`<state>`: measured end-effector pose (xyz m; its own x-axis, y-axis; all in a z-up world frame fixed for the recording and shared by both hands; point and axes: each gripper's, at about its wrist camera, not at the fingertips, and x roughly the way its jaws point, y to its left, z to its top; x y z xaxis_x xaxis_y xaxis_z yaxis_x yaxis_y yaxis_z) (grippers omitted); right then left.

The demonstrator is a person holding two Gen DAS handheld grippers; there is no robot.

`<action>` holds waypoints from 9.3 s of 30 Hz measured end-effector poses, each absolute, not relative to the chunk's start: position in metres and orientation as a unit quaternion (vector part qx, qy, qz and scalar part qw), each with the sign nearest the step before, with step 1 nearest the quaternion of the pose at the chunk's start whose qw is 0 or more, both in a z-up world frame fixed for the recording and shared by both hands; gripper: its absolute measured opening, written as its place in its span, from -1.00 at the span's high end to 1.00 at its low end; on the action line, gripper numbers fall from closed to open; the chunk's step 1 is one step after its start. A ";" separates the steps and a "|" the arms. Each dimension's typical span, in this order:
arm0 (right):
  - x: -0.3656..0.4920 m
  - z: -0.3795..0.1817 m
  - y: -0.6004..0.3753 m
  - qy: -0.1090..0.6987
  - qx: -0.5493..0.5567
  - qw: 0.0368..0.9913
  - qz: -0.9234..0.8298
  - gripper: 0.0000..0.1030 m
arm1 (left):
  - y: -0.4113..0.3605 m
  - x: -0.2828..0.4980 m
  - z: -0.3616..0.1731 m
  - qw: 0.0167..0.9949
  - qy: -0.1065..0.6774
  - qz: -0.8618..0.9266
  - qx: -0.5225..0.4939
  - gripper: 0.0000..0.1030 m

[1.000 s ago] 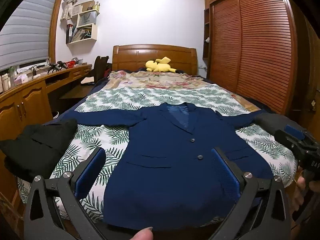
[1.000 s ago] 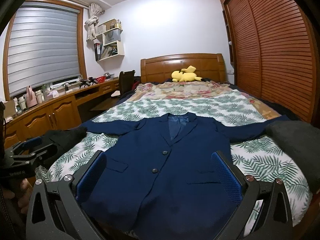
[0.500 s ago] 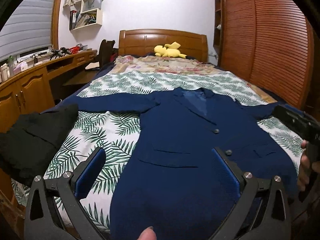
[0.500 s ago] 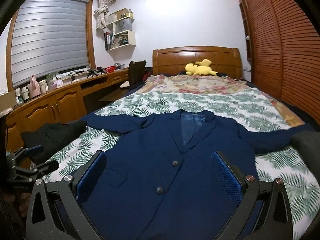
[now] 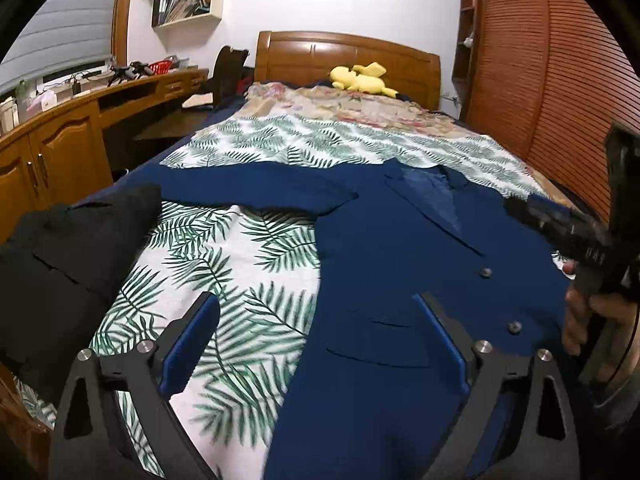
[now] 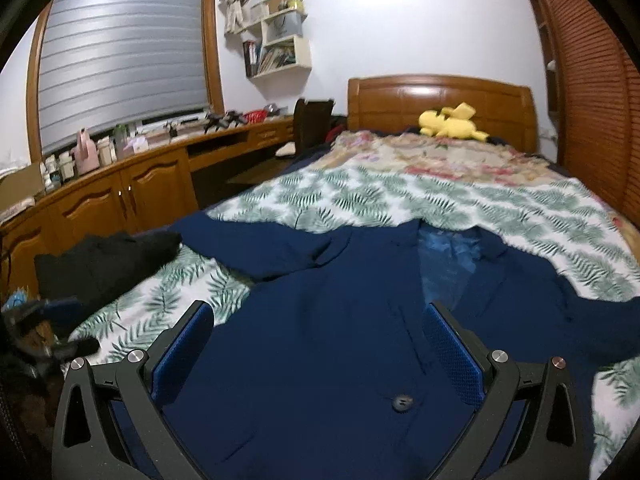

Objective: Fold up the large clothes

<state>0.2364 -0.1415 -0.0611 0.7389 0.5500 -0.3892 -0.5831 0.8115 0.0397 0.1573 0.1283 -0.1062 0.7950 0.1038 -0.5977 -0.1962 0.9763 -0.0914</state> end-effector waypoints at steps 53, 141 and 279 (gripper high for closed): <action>0.286 -0.105 -0.149 0.289 -0.053 0.908 0.298 -1.00 | 0.185 0.378 -0.072 0.920 0.362 0.059 -0.137 0.98; 0.217 -0.080 -0.239 0.253 -0.051 0.940 0.223 -1.00 | 0.026 0.244 -0.062 0.953 0.298 -0.035 -0.045 0.93; 0.087 -0.056 -0.330 0.296 -0.072 0.940 0.151 0.30 | -0.018 0.221 -0.066 0.951 0.292 -0.106 0.000 -0.52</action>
